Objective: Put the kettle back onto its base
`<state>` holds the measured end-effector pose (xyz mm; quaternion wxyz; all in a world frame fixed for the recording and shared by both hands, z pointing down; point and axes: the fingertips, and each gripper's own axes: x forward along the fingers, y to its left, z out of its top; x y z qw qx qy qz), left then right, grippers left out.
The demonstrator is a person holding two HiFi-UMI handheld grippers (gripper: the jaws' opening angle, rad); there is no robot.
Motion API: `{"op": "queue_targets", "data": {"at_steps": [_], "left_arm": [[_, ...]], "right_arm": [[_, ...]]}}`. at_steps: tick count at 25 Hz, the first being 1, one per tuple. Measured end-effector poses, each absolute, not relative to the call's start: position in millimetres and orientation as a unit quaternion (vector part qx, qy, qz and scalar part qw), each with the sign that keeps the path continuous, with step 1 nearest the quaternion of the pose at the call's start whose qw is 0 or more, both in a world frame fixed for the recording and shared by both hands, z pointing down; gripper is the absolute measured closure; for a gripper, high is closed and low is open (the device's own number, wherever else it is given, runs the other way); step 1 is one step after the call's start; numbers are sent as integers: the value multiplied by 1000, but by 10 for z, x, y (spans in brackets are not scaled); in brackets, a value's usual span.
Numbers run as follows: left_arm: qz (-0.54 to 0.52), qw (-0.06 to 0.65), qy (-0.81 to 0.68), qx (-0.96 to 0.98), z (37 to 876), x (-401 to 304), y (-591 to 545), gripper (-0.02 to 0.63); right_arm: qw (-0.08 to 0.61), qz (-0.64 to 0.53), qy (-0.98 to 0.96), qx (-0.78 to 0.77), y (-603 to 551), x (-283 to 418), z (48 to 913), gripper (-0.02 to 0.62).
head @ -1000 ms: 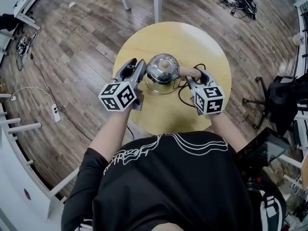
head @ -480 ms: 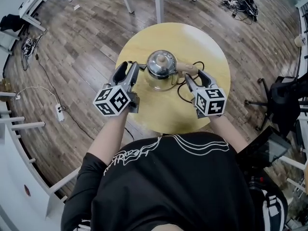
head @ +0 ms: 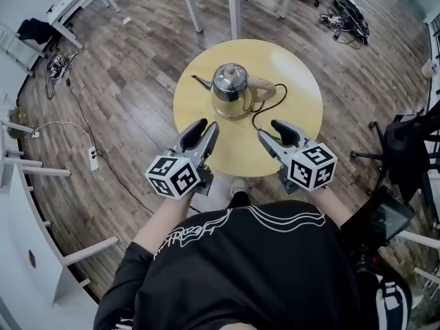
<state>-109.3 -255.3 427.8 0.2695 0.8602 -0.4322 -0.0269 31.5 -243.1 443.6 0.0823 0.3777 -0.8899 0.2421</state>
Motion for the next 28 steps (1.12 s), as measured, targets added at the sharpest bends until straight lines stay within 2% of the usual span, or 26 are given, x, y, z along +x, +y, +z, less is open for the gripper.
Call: {"op": "queue_targets", "data": {"at_steps": [2,4,7,9,16,28], "left_arm": [[-20,257,-410,875,4104,-936,-2225,489],[-21,248,-391,886,3944,-773,-1919,516],[-27,232,-366,901,3725,-553,-1472,559],[-15,226,-345,911,3630,-424,-1177,598],[27,203,-303,931,3436,-198,-431,600],[35,175,-279,944,3260,23,17,598]], "right_arm": [[66,229,-902,362,-2128,315,4198,393],[57,215,-904,364,-1871,385,4016,517],[52,216,-901,373,-1507,497,3863,580],[48,219,-902,368,-1236,533,3770,586],[77,216,-915,333,-509,556,3620,589],[98,189,-918,334,-142,634,3534,589]]}}
